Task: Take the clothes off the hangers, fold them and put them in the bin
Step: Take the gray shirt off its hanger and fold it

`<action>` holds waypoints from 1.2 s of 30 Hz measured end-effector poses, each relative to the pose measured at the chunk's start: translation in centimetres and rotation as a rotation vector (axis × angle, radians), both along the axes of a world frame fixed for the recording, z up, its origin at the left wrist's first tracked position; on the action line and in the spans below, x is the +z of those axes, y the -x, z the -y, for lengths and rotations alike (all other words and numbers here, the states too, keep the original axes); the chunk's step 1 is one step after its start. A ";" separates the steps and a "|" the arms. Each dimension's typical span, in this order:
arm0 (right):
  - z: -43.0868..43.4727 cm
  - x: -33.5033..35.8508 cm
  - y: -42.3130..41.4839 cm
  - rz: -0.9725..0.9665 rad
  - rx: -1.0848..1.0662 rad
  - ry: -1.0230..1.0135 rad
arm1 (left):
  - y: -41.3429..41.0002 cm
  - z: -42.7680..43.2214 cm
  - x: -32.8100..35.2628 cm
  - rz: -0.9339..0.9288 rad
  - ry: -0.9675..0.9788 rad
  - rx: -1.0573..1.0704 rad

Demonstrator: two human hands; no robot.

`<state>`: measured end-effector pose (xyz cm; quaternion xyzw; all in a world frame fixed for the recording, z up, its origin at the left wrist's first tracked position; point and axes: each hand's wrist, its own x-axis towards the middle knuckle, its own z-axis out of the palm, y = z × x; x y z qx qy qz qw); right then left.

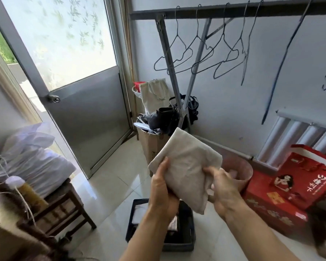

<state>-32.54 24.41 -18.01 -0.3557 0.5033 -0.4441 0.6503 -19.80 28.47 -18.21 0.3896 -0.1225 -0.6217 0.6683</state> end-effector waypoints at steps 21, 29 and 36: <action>17.3 -23.4 -16.4 -0.045 0.248 -0.104 | -21.0 17.0 -23.4 0.474 -0.343 -0.267; 19.5 -46.6 -20.9 -0.142 0.195 -0.291 | -21.7 15.4 -47.4 0.718 -0.566 -0.104; 21.6 -61.3 -23.8 -0.121 0.276 -0.604 | -25.1 15.8 -61.2 0.784 -0.784 -0.135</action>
